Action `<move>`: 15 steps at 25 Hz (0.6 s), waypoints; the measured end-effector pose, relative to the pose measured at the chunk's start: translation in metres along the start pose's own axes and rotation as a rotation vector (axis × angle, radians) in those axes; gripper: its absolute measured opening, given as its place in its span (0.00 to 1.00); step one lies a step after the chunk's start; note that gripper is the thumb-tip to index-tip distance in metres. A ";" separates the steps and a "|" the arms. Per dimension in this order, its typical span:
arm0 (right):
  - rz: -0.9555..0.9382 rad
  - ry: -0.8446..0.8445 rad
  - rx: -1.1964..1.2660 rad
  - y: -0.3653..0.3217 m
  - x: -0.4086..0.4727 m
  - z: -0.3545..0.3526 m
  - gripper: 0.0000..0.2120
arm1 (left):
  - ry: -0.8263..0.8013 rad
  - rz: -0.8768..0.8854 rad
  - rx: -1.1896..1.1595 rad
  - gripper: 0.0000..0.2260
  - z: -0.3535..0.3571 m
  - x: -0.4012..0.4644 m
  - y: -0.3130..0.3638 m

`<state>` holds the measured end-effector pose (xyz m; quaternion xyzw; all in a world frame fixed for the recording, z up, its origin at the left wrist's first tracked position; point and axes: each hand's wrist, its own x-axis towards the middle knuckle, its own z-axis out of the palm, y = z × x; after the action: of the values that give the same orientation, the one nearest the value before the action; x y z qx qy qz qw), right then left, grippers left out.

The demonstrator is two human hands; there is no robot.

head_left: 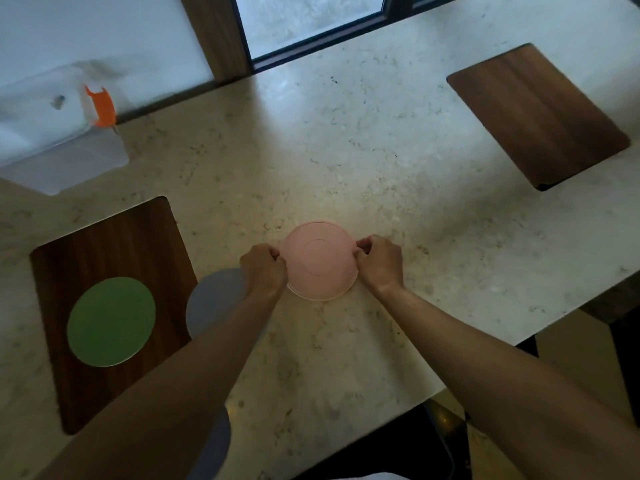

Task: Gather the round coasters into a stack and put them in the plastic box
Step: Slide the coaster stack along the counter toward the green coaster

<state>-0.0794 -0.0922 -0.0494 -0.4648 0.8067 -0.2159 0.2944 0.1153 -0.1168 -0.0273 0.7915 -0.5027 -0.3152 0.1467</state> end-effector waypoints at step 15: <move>-0.013 0.009 -0.150 -0.012 -0.007 -0.004 0.08 | -0.012 0.023 0.043 0.05 -0.001 -0.002 -0.001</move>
<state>-0.0723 -0.0916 -0.0371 -0.4896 0.8189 -0.1588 0.2539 0.1161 -0.1145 -0.0266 0.7866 -0.5195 -0.3075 0.1300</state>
